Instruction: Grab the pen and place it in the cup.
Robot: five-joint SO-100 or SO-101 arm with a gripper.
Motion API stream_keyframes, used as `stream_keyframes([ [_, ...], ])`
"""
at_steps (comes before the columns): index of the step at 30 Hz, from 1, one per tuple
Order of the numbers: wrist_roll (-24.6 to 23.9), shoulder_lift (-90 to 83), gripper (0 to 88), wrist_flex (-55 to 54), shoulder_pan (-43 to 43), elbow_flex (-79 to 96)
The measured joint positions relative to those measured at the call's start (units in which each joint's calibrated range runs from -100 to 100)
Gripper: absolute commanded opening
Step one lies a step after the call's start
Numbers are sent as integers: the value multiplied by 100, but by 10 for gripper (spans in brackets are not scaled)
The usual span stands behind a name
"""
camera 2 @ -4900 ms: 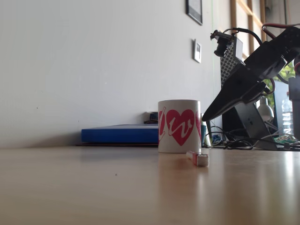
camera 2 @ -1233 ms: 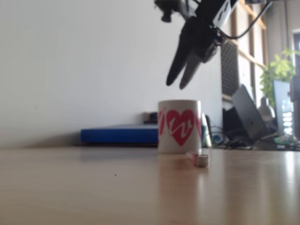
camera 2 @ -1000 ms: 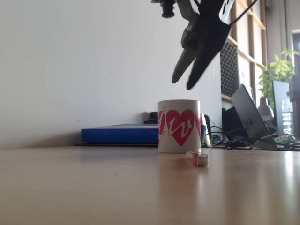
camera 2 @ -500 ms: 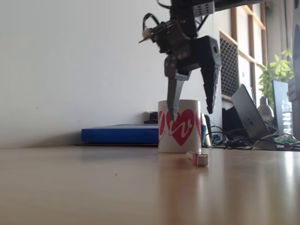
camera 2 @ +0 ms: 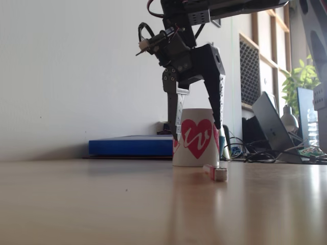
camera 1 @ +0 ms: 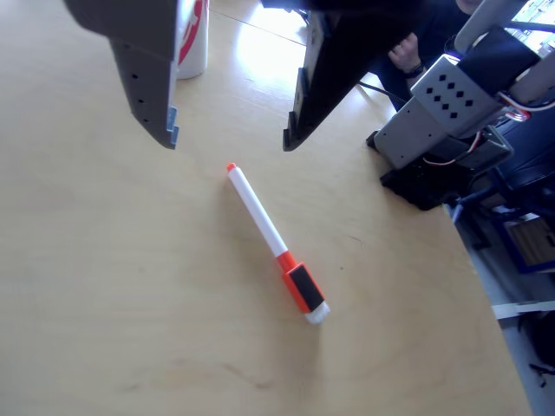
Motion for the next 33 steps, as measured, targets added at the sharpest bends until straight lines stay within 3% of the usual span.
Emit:
stream_keyframes([
  [10, -20, 8, 301, 144, -22, 222],
  [33, -166, -126, 278, -2008, 15, 2332],
])
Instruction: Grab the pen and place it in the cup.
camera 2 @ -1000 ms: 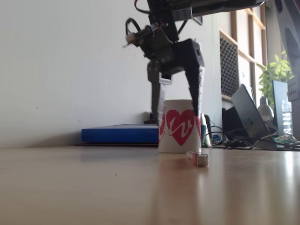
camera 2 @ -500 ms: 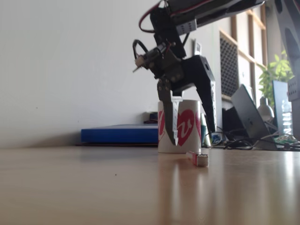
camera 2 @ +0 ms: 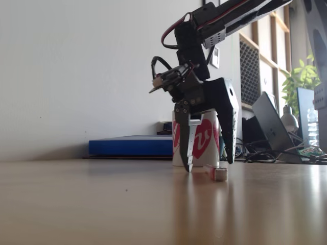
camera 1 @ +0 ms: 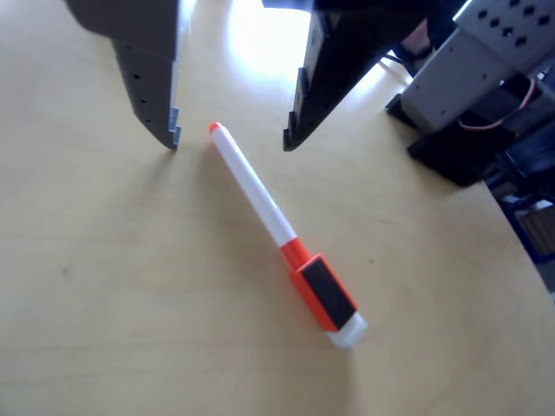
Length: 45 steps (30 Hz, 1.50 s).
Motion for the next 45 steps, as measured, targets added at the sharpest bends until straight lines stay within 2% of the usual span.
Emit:
stream_keyframes([
  [4, -49, 0, 216, -110, 0, 9],
  [15, -64, -8, 215, -76, 44, 80],
  [26, -298, -17, 204, -76, -37, 151],
  [31, -357, -17, 122, -76, -37, 186],
  [45, -420, 17, 127, 0, -44, 417],
])
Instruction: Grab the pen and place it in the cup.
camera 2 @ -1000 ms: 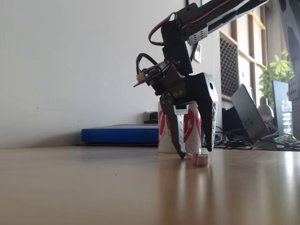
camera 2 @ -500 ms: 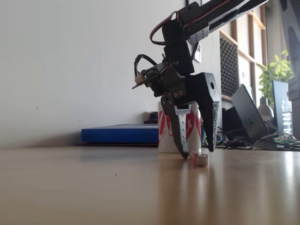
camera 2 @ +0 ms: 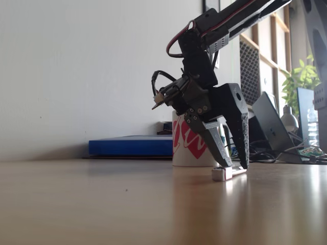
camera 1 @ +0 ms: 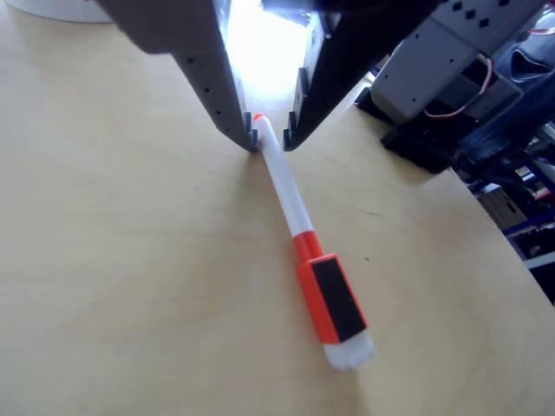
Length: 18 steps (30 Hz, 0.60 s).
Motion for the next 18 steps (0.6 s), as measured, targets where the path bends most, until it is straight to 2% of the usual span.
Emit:
stream_keyframes([
  [3, -54, 0, 98, -25, 0, 9],
  [6, -73, 34, 13, -51, 0, 18],
  [18, -210, 34, 10, -59, 0, 18],
])
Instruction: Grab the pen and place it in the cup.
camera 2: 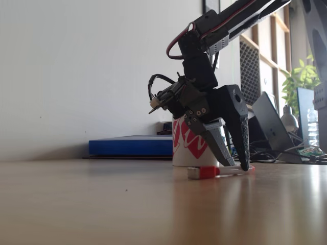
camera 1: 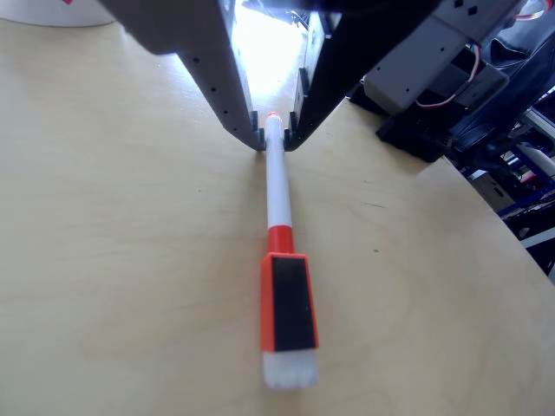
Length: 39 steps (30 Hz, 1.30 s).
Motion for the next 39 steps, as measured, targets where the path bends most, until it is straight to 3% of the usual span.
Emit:
stream_keyframes([
  [9, -5, 76, 10, 110, 0, -452],
  [23, 49, -691, 10, 1576, 686, -2819],
  [34, 122, -1238, 10, 1000, 2280, -4051],
  [39, -176, -1272, 10, 390, 2657, -4051],
])
